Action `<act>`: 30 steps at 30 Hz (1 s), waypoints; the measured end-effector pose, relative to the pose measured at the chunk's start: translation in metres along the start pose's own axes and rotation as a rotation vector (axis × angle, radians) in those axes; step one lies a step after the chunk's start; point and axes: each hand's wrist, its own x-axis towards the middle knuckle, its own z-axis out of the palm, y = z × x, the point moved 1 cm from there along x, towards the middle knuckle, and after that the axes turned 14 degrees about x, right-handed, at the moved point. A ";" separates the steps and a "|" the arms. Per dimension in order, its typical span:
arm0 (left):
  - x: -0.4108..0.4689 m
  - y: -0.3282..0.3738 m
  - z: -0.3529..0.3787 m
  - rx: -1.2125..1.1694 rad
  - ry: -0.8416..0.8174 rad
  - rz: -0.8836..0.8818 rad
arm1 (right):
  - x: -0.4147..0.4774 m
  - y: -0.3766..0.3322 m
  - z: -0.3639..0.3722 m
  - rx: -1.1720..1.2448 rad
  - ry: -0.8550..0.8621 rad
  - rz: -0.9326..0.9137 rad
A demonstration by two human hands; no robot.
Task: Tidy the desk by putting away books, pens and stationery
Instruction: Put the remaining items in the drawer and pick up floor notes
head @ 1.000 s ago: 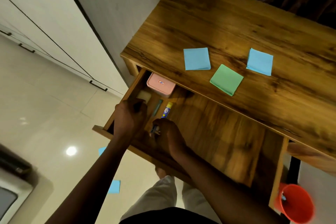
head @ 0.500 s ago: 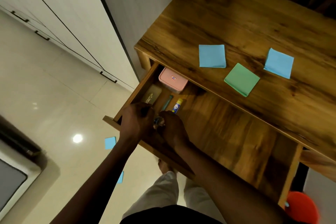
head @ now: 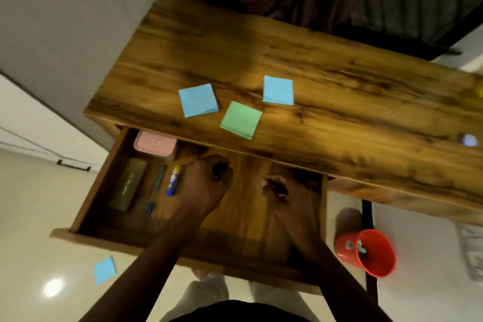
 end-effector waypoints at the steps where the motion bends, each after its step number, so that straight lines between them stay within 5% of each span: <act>1: 0.001 0.018 0.008 0.017 0.003 0.036 | 0.002 0.001 -0.019 0.031 0.035 -0.006; 14: -0.009 0.241 0.149 -0.054 -0.224 0.298 | 0.028 0.027 -0.272 0.137 0.428 -0.102; 21: -0.024 0.332 0.225 -0.038 -0.270 0.381 | 0.067 0.074 -0.409 -0.051 0.585 -0.080; 30: -0.049 0.378 0.282 0.020 -0.290 0.386 | 0.125 0.132 -0.526 -0.414 0.465 0.073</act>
